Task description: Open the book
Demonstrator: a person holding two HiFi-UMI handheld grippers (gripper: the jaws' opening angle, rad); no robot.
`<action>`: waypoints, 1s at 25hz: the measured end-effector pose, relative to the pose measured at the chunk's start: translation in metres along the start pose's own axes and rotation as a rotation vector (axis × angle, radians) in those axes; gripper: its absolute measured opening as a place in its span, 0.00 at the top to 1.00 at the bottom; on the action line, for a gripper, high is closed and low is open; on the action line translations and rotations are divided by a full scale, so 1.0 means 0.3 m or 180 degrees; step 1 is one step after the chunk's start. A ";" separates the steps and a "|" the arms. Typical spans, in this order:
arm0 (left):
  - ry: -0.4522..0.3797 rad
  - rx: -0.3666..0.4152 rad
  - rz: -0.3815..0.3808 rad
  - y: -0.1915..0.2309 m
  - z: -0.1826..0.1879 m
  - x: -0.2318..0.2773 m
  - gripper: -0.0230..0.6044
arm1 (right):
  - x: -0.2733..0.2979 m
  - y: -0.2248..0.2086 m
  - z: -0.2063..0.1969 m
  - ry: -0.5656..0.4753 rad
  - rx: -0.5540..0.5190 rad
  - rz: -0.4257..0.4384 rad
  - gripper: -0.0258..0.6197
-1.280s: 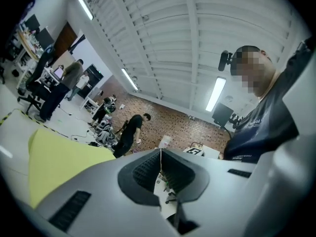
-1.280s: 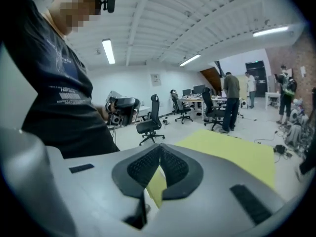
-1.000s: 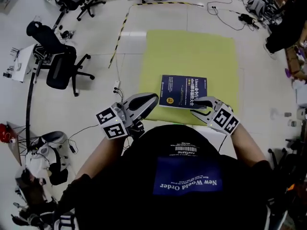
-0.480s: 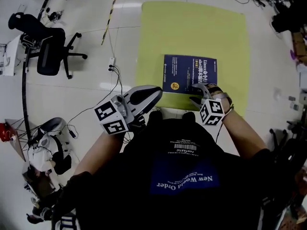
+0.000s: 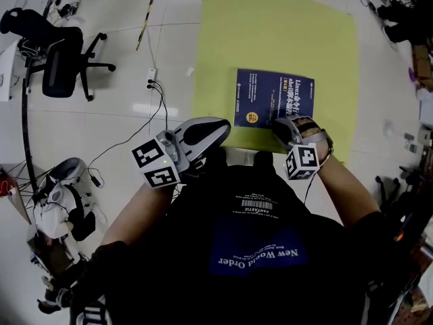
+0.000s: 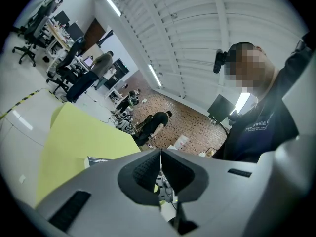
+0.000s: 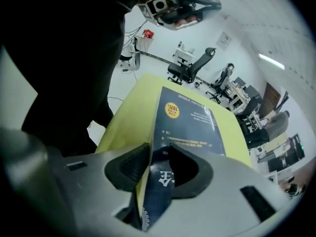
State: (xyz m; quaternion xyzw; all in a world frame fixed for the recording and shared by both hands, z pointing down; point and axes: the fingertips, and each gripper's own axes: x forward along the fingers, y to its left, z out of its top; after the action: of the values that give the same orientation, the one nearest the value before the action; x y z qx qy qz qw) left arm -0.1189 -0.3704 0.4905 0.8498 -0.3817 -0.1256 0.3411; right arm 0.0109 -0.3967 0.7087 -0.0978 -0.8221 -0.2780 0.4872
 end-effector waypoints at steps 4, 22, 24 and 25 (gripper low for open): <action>-0.0051 0.0002 0.0030 -0.001 0.023 -0.014 0.95 | -0.024 -0.008 0.009 -0.0013 0.0173 0.0160 0.83; -0.0371 0.0011 0.0032 -0.012 0.087 -0.076 0.95 | -0.276 -0.424 0.073 -0.0208 0.0846 0.0896 0.90; -0.0389 -0.0003 0.0047 -0.007 0.088 -0.083 0.95 | -0.277 -0.480 0.070 -0.0254 0.0950 0.1036 0.90; -0.0397 -0.0013 0.0058 -0.003 0.088 -0.087 0.95 | -0.275 -0.510 0.066 -0.0276 0.1005 0.1095 0.90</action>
State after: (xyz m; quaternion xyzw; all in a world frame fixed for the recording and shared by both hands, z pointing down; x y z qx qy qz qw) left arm -0.1485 -0.3636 0.4694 0.8361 -0.4097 -0.1760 0.3195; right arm -0.0280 -0.5030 0.5755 -0.1708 -0.8467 -0.0544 0.5009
